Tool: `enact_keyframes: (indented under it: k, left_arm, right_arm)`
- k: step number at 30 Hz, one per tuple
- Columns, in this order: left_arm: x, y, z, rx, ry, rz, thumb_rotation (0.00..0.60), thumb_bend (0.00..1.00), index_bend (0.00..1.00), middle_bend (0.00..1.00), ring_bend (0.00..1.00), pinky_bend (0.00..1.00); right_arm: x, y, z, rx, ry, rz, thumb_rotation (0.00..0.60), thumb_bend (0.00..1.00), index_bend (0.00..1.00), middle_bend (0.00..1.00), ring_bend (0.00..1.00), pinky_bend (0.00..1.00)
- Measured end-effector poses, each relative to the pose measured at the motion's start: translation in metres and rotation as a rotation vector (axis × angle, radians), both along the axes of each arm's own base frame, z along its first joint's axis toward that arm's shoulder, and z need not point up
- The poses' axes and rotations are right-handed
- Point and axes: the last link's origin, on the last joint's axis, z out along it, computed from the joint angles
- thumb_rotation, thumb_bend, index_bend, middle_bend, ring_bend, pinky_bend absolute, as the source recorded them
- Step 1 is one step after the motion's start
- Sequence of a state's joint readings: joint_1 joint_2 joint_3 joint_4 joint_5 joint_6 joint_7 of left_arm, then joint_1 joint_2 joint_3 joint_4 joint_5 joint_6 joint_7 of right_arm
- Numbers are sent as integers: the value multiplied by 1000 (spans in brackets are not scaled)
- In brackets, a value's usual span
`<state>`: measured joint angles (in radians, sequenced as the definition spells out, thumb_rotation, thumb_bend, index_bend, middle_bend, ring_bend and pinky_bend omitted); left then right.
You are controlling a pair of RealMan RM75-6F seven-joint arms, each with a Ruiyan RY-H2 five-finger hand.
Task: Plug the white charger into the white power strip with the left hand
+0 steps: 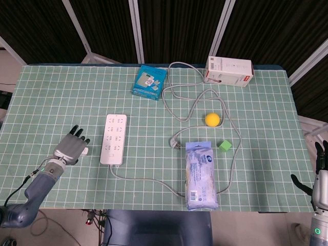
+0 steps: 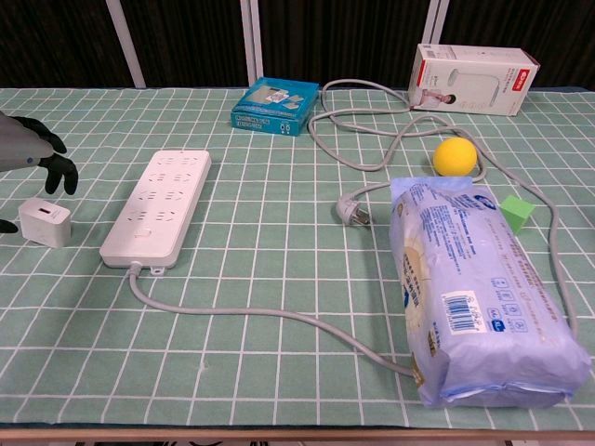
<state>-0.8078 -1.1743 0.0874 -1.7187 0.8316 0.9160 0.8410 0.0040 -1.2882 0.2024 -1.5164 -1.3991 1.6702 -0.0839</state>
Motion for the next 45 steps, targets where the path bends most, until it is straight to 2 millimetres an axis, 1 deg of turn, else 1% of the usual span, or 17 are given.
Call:
enact_keyframes:
  k: [15,24,28,36,45]
  left_arm:
    - [-11,4,-11,0,32,6,600,228,347,369,74,19]
    - [-13,7,-15,8,39,-5,600,269,375,404,82,40]
    - [-14,8,-17,11,39,-13,600,282,379,404,82,46]
    - [-16,9,-22,5,44,-25,600,283,386,405,83,51]
    - [-14,9,-26,-6,41,-57,600,287,411,446,99,73]
  right_arm:
    - [-1,1,0,-4,-4,-6,600,129,5,0,0,0]
    - [-2,1,0,-4,-7,-8,600,129,5,0,0,0]
    - [-2,1,0,-3,-11,-9,600,130,4,0,0,0]
    - [-2,1,0,-3,-13,-11,600,129,5,0,0,0]
    - [-2,1,0,-9,-16,-14,600,130,6,0,0,0]
